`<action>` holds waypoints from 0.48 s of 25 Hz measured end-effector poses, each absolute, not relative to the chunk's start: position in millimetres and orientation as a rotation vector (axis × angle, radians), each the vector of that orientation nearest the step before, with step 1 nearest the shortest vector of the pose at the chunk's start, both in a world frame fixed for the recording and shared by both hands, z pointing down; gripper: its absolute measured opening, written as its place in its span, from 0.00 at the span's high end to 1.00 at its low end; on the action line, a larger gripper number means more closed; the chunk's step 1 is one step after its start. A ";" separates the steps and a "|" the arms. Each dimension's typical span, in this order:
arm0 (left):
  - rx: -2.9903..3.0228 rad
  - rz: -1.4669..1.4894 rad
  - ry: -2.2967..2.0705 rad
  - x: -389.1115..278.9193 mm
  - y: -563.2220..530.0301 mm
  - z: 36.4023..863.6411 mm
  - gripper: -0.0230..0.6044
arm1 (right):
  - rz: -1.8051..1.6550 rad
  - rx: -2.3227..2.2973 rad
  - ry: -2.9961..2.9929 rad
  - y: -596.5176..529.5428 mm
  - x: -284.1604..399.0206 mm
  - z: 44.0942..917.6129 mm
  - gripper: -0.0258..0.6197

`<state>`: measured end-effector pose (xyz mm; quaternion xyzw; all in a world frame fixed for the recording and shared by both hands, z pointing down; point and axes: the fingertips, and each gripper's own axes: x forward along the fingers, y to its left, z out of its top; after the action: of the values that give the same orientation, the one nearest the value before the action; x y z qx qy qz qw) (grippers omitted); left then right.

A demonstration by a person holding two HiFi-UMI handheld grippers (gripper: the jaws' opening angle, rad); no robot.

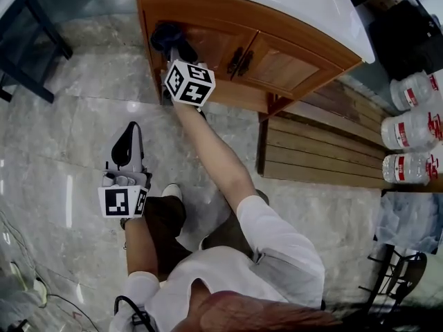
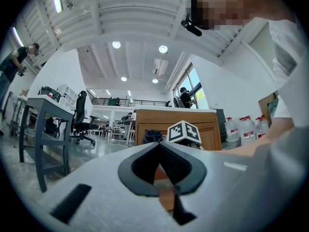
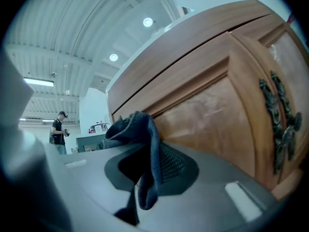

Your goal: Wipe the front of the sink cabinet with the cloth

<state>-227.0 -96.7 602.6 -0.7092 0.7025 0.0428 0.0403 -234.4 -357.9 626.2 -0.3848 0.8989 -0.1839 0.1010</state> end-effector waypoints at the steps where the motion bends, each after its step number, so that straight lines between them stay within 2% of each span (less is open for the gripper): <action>1: -2.180 0.126 2.146 -227.0 -97.4 603.0 0.96 | -0.547 -1.154 2.642 -362.3 -220.8 626.1 0.87; 12: -2.243 0.107 2.094 -219.8 -107.5 612.6 0.96 | -0.413 -1.388 2.473 -381.5 -47.5 604.8 0.87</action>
<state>-219.8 -107.5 612.6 -0.7301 0.6815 0.0350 0.0358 -47.5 -381.5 604.8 -0.4799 0.8546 -0.1429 0.1375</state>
